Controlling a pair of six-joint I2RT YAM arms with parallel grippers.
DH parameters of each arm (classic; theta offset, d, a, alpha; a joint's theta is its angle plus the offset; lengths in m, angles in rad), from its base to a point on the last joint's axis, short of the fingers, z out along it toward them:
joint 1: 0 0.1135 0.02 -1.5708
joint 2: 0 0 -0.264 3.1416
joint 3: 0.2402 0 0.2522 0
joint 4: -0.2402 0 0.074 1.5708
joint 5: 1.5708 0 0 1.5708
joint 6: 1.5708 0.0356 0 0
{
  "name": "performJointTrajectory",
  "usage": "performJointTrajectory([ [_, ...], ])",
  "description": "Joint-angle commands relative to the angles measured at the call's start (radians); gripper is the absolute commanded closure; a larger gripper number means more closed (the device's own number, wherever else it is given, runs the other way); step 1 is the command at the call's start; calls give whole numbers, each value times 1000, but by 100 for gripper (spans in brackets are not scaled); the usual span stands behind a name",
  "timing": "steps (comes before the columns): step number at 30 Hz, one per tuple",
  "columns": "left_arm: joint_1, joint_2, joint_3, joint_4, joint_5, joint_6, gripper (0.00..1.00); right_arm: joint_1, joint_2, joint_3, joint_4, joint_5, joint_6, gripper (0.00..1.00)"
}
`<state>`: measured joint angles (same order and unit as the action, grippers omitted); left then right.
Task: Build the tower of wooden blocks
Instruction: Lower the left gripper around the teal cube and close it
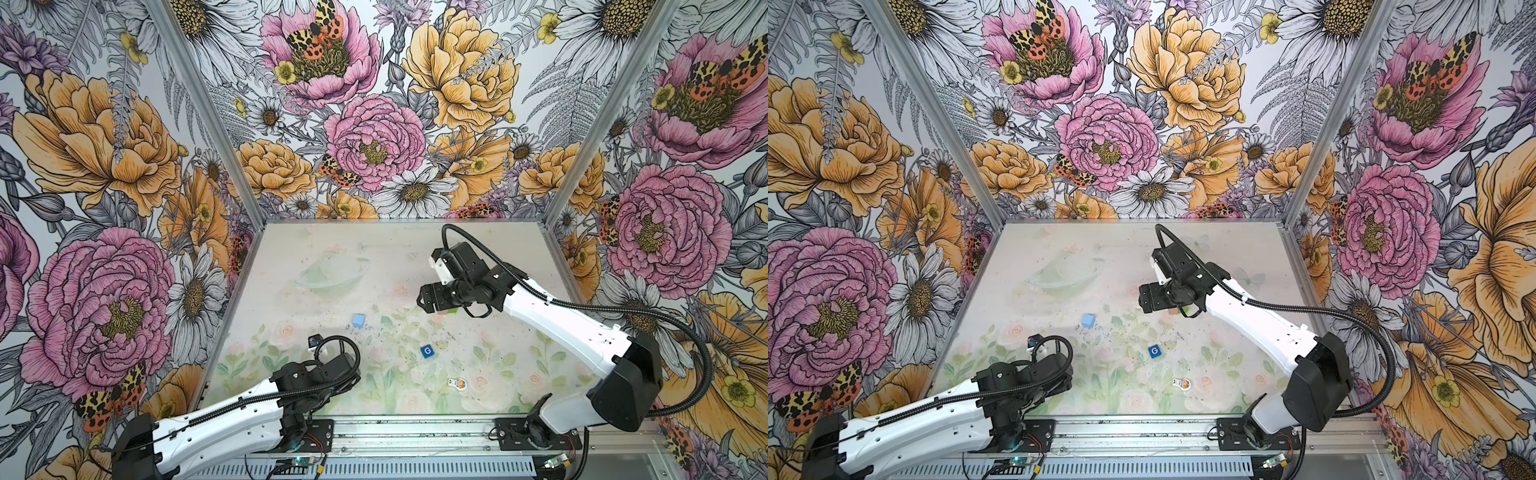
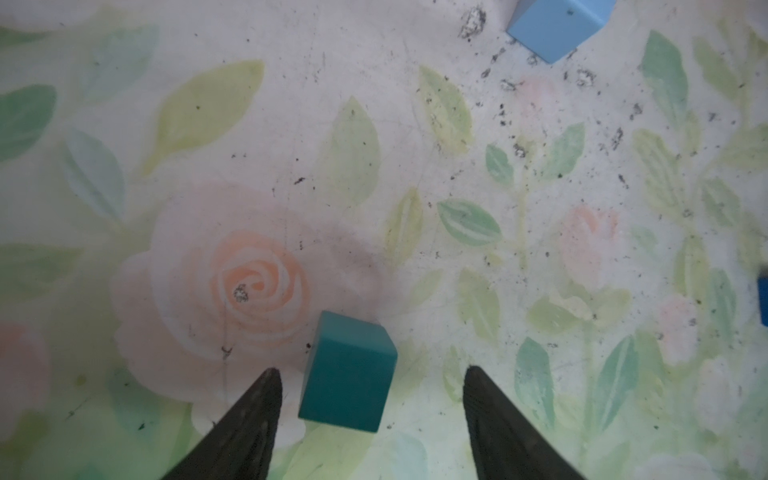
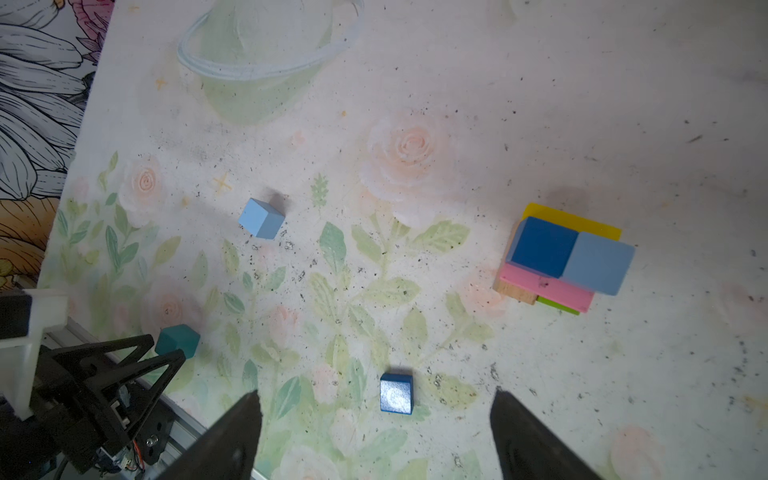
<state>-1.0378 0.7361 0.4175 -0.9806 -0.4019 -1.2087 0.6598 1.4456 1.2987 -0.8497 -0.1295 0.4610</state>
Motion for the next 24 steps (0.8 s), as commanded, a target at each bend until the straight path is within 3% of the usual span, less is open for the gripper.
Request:
performJointTrajectory([
  [1,-7,9,-3,-6,-34,-28,32,-15,-48,-36,12,-8,-8,11],
  [11,-18,69,4,-1,-23,-28,41,-44,-145,-120,9,-22,-2,10],
  [24,-18,137,12,46,-14,-3,62,-66,-197,-153,-8,-28,-2,10],
])
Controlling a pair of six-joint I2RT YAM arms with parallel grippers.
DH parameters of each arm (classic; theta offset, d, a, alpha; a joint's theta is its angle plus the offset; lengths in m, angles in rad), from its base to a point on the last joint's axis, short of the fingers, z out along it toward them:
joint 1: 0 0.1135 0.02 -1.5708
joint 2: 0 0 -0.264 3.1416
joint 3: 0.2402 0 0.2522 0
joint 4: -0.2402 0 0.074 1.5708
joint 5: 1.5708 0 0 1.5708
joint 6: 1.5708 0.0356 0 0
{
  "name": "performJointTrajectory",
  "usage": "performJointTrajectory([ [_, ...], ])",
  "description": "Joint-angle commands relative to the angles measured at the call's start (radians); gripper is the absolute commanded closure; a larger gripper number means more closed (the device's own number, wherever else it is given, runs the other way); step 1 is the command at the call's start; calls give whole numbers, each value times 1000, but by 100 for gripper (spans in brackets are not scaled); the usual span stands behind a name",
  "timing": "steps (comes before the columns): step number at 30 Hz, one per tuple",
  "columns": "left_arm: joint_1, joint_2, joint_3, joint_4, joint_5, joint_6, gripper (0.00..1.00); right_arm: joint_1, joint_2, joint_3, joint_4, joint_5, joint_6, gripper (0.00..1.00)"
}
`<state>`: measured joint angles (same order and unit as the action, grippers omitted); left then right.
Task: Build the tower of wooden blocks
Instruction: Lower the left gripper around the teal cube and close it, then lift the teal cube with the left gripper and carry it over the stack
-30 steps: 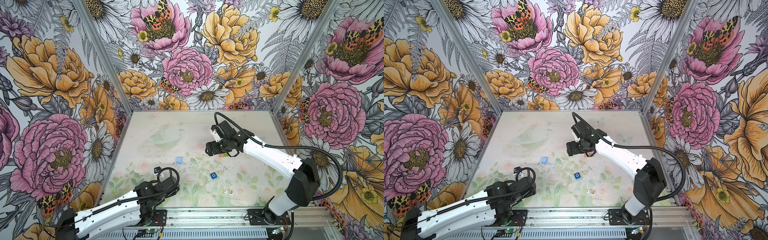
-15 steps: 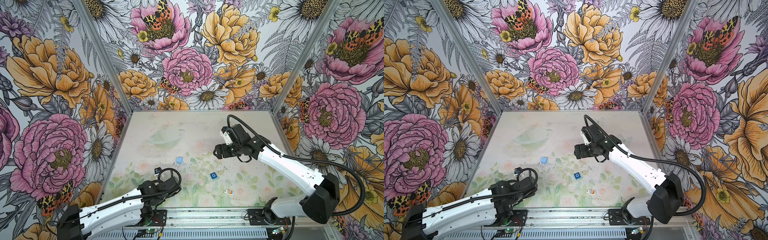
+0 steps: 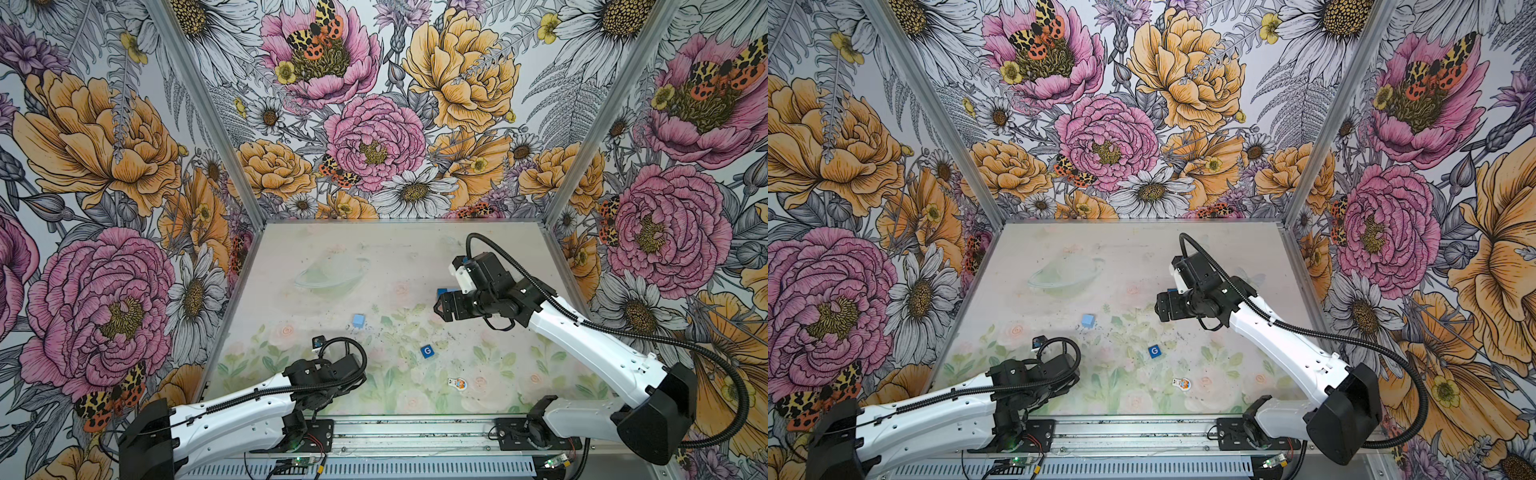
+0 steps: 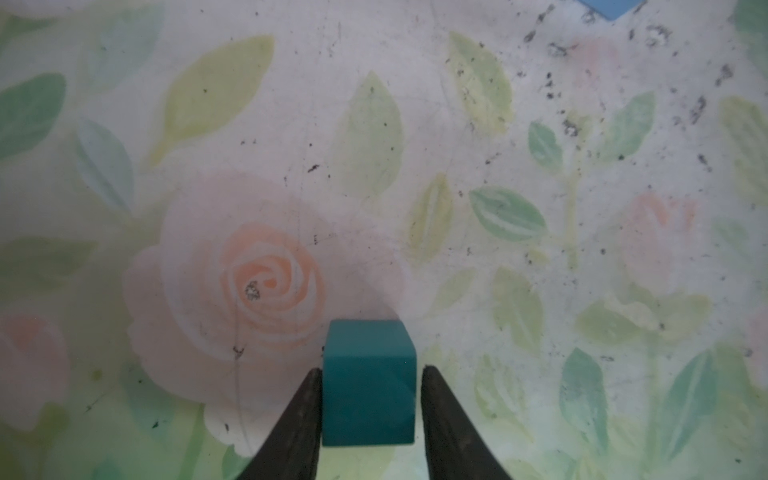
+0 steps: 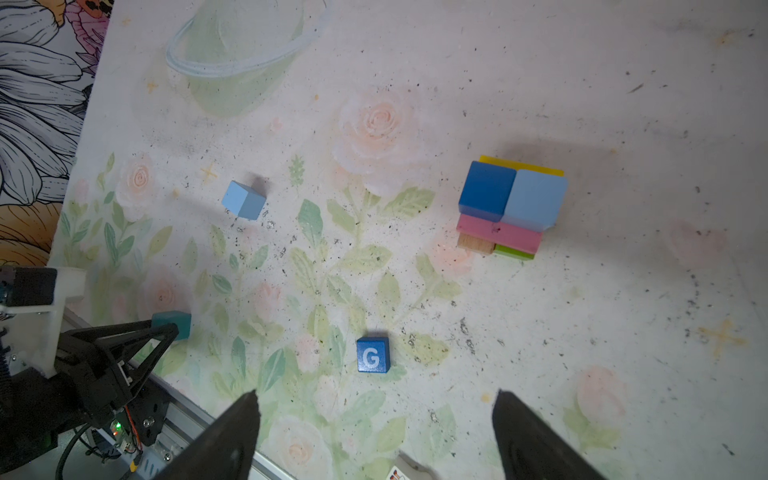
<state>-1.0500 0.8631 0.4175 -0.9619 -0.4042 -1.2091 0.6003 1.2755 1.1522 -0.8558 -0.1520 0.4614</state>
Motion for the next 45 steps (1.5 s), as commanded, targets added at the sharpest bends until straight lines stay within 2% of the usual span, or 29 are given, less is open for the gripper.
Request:
performJointTrajectory([
  [1,-5,14,10,27,-13,-3,64,-7,-28,-8,-3,-6,-1,10],
  [10,19,-2,17,27,-13,16,77,-14,-35,-12,-6,-2,-2,10],
  [19,36,82,151,26,-11,110,81,-69,-84,-59,-4,23,2,10],
  [29,69,244,437,25,-12,279,82,-203,-173,-159,-4,42,9,10],
  [36,113,439,693,26,14,442,83,-301,-239,-205,-11,1,7,10],
  [45,149,711,1008,28,65,583,85,-388,-282,-224,-34,-10,-7,10],
])
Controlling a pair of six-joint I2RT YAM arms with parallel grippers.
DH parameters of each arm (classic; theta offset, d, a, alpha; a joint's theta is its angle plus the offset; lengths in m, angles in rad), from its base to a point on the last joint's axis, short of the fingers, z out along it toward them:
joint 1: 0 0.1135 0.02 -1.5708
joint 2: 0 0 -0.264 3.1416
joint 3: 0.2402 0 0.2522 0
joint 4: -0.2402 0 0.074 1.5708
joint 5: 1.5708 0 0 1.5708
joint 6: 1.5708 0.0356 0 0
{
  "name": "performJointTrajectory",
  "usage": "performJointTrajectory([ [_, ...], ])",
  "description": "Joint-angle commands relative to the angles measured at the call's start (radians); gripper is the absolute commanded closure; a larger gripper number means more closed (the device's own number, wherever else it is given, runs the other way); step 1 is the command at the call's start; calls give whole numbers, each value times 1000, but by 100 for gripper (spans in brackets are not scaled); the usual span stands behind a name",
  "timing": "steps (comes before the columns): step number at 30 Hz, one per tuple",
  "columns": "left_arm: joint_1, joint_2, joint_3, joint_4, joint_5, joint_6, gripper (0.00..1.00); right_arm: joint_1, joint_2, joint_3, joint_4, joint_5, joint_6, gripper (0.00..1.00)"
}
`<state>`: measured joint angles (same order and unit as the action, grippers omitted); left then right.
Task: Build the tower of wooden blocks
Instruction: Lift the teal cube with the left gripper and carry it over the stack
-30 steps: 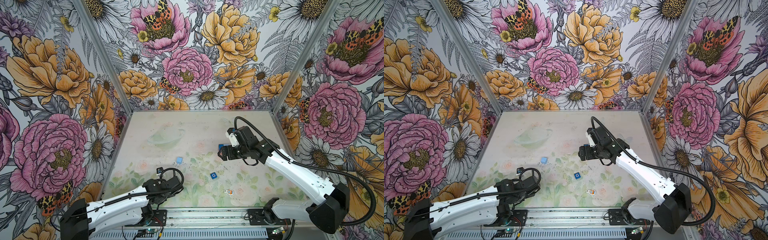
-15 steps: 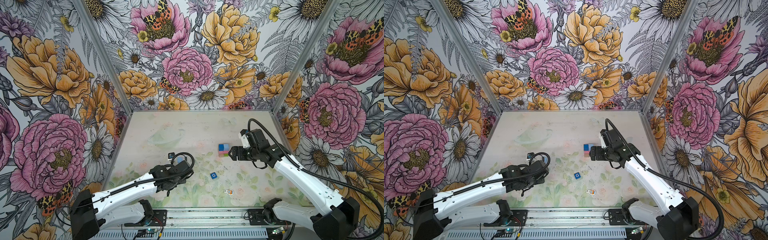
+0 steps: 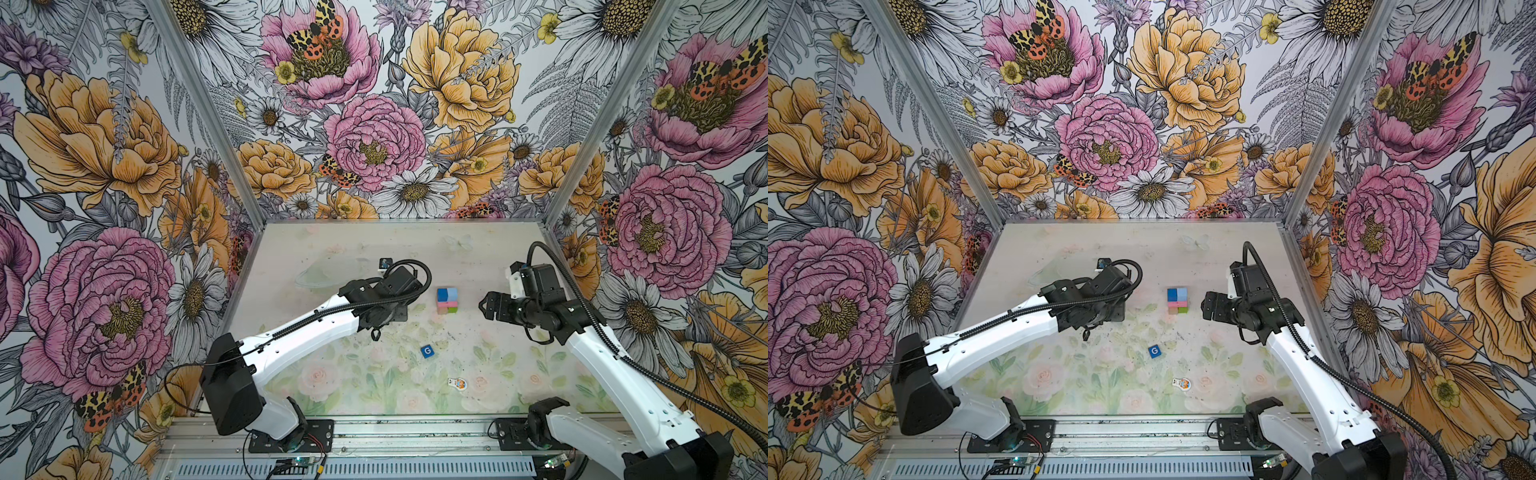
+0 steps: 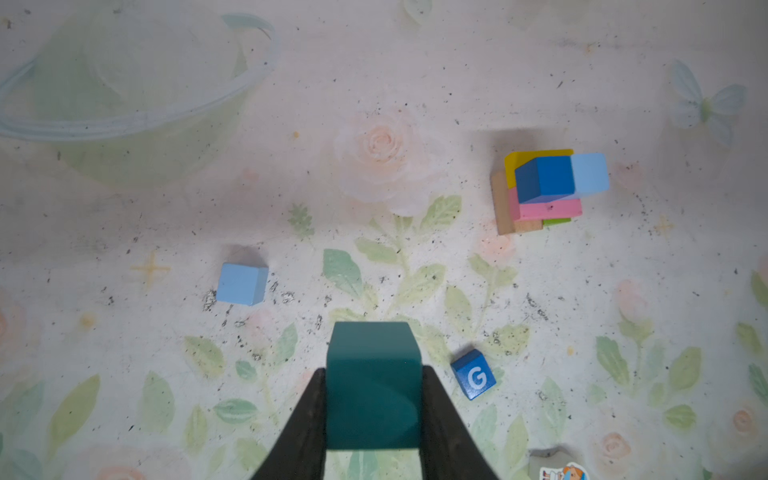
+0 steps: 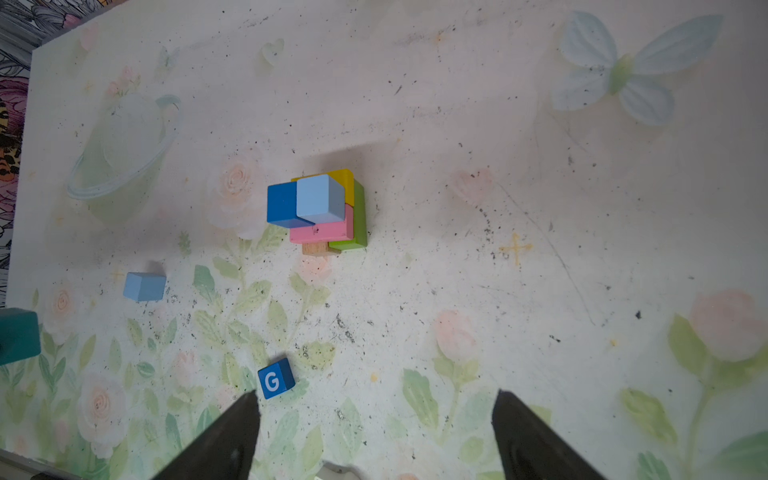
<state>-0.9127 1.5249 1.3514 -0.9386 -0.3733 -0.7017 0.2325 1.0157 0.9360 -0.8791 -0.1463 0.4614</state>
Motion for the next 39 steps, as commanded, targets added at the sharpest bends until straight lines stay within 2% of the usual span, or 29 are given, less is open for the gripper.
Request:
performJointTrajectory([
  [1,14,78,104,5,40,85,85,-29,-25,-8,-12,-19,-8,10],
  [9,25,338,370,6,111,150,86,-85,-44,-9,-20,-39,-8,10],
  [17,34,508,550,4,157,161,87,-132,-62,-13,-30,-48,-11,10],
  [18,34,524,565,4,190,161,87,-138,-64,-13,-31,-50,-12,10],
  [39,27,637,675,6,214,137,88,-172,-77,-20,-32,-68,-11,11],
])
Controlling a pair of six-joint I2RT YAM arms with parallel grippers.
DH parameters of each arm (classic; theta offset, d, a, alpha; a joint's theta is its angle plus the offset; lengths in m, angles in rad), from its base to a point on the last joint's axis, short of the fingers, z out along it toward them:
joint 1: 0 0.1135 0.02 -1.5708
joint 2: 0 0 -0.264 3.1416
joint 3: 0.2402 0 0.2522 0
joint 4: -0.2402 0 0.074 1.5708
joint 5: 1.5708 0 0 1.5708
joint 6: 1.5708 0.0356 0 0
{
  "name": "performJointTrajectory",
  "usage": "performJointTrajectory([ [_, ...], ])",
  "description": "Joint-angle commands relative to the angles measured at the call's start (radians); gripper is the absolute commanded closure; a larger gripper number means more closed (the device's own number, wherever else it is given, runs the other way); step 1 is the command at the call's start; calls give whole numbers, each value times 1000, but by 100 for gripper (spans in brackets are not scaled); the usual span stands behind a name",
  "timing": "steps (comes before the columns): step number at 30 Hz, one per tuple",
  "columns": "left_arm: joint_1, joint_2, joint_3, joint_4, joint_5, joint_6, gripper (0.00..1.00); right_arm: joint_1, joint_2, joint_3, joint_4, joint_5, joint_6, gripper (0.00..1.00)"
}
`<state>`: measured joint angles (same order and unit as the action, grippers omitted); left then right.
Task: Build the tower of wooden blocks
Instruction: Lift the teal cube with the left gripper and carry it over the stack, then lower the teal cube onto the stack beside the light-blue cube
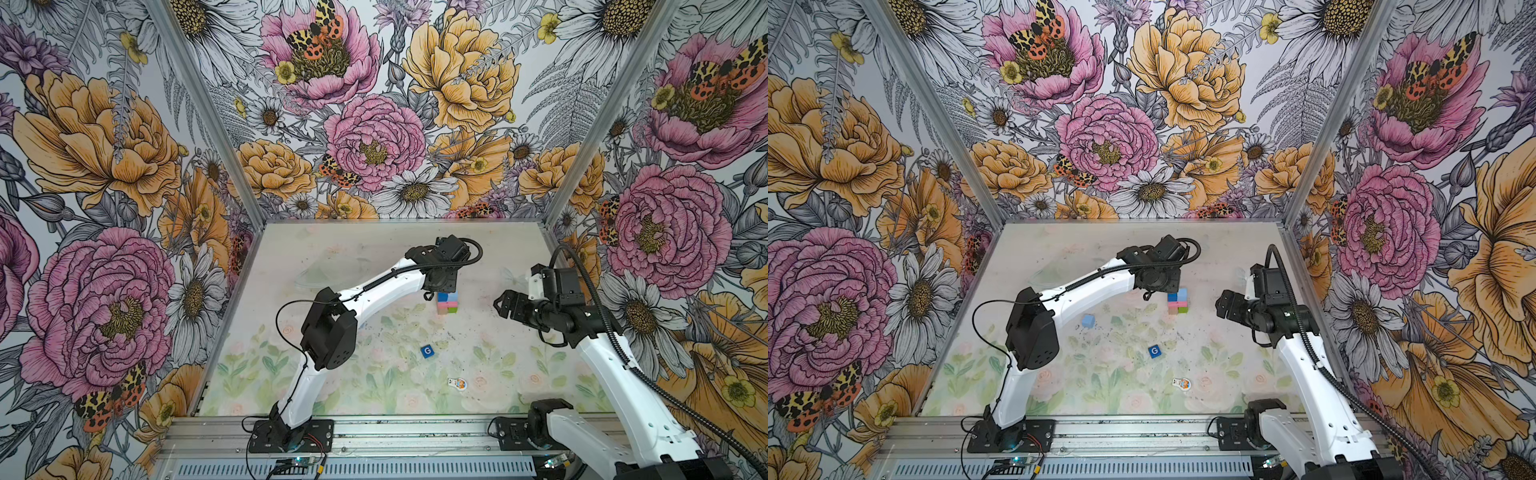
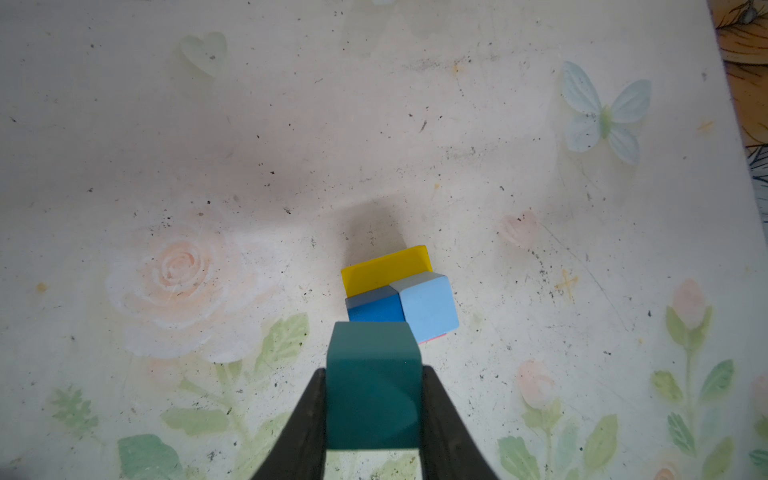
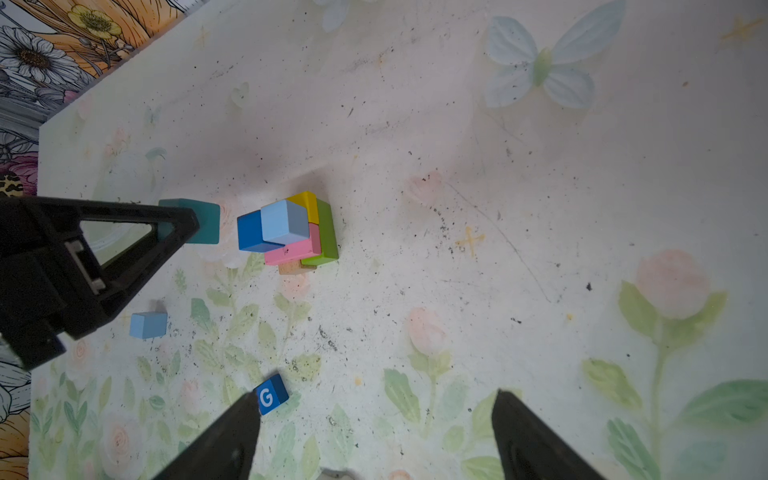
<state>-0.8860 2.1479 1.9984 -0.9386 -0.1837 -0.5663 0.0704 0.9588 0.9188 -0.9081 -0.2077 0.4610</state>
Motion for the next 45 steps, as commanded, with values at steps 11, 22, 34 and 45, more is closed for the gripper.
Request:
performJointTrajectory([
  [11,-14,46,72,5,12,-36,88,-27,-24,-5,-3,-4,-13,11],
  [22,-49,69,90,6,-19,-109,88,-35,-36,-6,-2,-3,-15,11],
  [34,-58,93,111,6,-99,-168,89,-38,-51,-9,-3,-5,-16,11],
  [45,-61,93,108,5,-141,-199,89,-40,-53,-11,-2,-9,-18,10],
])
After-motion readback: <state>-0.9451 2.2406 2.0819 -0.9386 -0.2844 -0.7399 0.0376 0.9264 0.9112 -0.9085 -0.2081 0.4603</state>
